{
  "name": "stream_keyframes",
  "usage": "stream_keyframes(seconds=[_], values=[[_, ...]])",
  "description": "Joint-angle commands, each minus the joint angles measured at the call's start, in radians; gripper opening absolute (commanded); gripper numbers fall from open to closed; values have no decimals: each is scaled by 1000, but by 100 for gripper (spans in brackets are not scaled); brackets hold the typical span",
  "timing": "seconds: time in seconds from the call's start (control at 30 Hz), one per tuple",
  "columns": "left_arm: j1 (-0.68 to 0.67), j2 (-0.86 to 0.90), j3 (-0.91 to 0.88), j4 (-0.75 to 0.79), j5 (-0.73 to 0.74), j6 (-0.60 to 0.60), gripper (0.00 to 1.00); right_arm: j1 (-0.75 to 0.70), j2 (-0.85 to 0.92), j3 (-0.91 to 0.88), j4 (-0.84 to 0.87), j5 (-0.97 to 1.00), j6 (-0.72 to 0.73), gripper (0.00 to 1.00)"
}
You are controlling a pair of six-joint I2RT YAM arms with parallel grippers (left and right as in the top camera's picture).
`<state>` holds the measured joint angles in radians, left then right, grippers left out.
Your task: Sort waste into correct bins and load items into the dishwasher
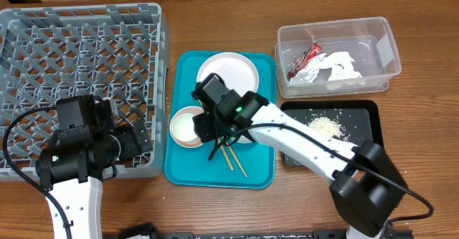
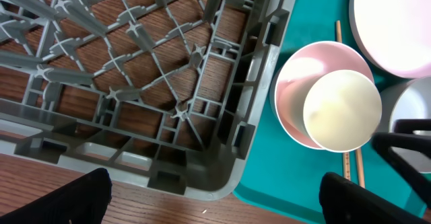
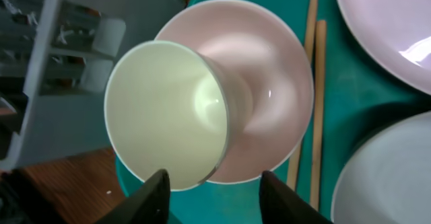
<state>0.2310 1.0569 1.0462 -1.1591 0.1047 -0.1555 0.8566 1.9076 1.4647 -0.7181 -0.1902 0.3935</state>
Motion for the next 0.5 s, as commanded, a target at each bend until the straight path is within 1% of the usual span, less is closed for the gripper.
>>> stream_keyframes(seconds=[0.0, 0.13, 0.17, 0.33, 0.4, 0.47], values=[[4, 3, 18, 0, 0, -9, 100, -1, 33, 14, 14, 40, 66, 40], [4, 3, 18, 1, 0, -10, 100, -1, 76, 14, 29, 40, 100, 38], [4, 3, 18, 0, 0, -10, 100, -1, 83, 14, 29, 40, 102, 37], [4, 3, 18, 0, 0, -10, 100, -3, 91, 16, 29, 40, 105, 9], [4, 3, 18, 0, 0, -10, 100, -12, 81, 19, 27, 40, 105, 4], [4, 3, 18, 0, 0, -10, 100, -22, 66, 22, 23, 40, 105, 4]])
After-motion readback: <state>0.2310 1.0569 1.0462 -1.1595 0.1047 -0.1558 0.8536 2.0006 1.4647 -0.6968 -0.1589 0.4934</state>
